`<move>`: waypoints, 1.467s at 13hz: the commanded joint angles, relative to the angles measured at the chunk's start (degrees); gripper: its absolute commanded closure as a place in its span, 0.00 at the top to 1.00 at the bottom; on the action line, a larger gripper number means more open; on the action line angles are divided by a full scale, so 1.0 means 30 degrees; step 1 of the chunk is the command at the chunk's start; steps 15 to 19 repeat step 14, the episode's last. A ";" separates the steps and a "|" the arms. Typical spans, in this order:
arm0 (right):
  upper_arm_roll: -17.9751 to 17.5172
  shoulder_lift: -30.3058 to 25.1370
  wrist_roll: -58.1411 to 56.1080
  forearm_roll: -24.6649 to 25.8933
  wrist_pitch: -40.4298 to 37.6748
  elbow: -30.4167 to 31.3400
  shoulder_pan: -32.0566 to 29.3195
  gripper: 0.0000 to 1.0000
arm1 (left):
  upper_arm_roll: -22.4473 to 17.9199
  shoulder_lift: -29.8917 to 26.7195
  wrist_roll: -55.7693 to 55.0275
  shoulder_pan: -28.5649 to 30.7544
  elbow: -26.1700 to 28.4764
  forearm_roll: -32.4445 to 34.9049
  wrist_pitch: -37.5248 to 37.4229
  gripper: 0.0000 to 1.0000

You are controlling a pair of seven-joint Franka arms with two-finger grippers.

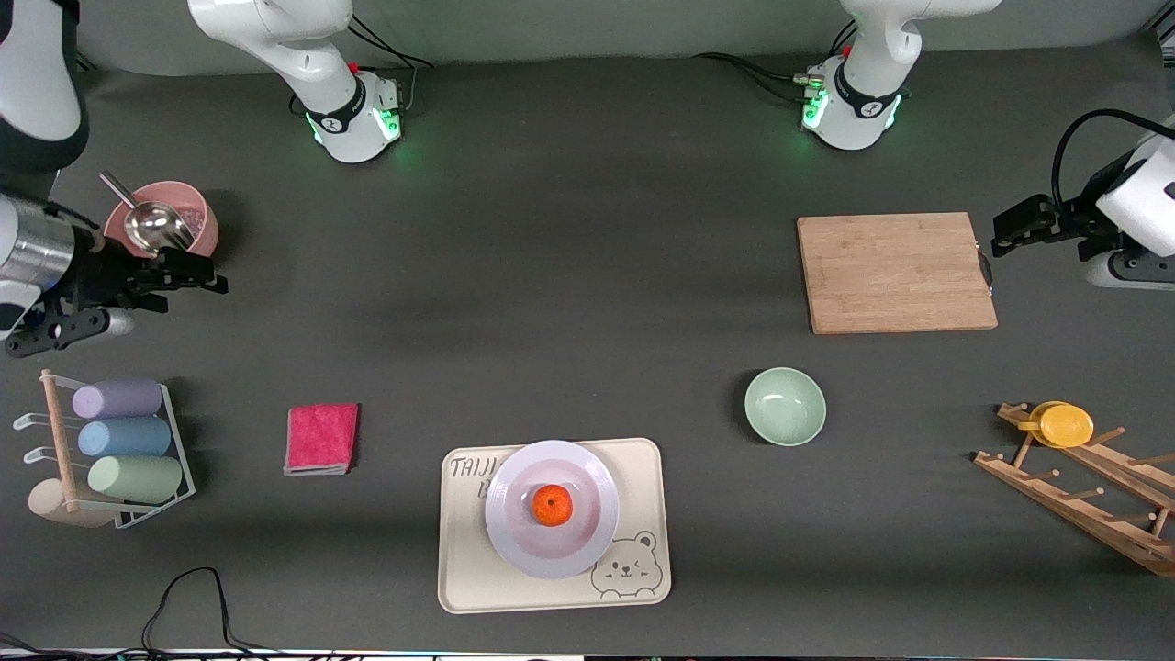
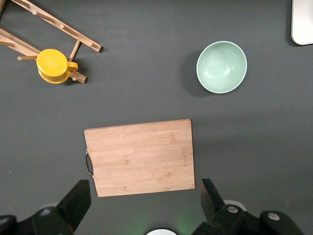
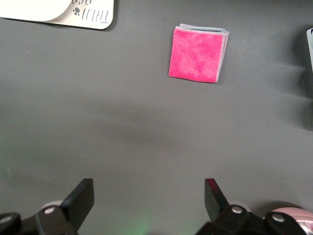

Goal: Place orange and plate with both arms

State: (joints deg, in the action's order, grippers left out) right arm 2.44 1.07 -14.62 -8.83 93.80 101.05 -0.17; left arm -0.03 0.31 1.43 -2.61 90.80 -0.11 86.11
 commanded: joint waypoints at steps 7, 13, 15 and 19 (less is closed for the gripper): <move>0.1267 -0.2202 0.1182 0.1626 0.1107 0.2500 0.2458 1.00 | -0.0018 -0.0310 0.0079 -0.0038 0.0114 -0.0110 -0.0111 1.00; 0.1442 -0.2260 0.1183 0.1626 0.0228 0.1708 0.2458 1.00 | -0.0018 -0.0310 0.0050 -0.0038 0.0086 -0.0139 -0.0111 1.00; 0.1530 -0.2202 0.1183 0.1626 0.0141 0.1707 0.2458 1.00 | -0.0018 -0.0310 0.0050 -0.0038 0.0114 -0.0139 -0.0111 1.00; 0.1530 -0.2202 0.1183 0.1626 0.0141 0.1707 0.2458 1.00 | -0.0018 -0.0310 0.0050 -0.0038 0.0114 -0.0139 -0.0111 1.00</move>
